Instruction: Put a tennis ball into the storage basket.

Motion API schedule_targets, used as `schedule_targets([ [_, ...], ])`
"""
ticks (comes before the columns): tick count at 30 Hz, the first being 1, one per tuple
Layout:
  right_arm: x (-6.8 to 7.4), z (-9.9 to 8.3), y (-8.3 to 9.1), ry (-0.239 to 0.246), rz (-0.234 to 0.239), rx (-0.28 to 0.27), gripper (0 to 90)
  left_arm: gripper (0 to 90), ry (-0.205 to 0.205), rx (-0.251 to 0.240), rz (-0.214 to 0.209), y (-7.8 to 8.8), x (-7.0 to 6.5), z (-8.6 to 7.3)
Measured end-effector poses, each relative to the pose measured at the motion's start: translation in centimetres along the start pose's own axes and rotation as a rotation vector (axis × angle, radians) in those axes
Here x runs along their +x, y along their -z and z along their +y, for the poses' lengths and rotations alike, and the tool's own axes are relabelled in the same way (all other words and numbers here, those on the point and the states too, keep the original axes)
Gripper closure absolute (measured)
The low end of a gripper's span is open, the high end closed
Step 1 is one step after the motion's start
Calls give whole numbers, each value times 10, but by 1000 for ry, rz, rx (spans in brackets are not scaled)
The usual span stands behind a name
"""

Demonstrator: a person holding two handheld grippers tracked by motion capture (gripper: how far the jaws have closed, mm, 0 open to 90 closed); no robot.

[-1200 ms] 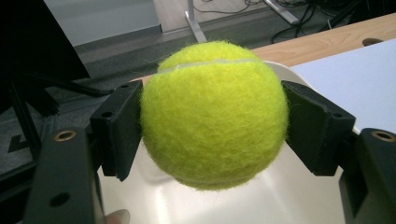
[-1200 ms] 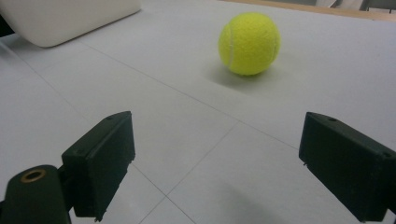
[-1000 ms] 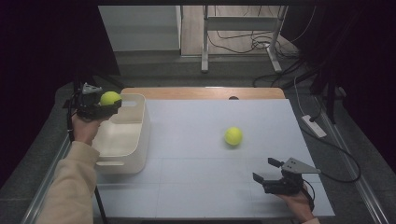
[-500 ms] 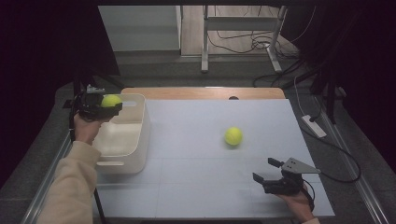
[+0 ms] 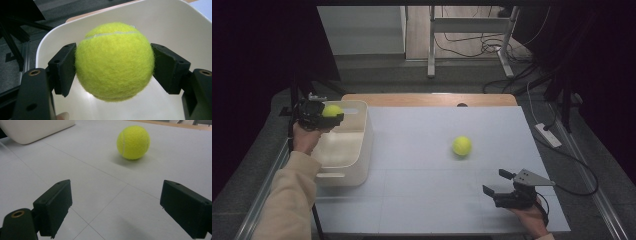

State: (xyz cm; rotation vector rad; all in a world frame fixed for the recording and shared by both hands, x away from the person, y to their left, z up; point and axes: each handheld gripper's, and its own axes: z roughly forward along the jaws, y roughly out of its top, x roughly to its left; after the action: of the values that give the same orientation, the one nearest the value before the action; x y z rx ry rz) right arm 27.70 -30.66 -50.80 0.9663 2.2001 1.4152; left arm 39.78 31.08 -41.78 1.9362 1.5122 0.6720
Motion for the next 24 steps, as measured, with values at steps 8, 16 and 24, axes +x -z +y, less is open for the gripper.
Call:
schedule_targets([
  [8, 0, 0, 0, 1, 0, 0, 107, 264, -1, 9, 1, -1, 0, -1],
  [16, 0, 0, 0, 0, 1, 1, 106, 251, 2, 4, 14, -1, 1, -1],
  [24, 0, 0, 0, -1, 1, 1, 106, 84, 53, -66, -9, 10, 1, 1],
])
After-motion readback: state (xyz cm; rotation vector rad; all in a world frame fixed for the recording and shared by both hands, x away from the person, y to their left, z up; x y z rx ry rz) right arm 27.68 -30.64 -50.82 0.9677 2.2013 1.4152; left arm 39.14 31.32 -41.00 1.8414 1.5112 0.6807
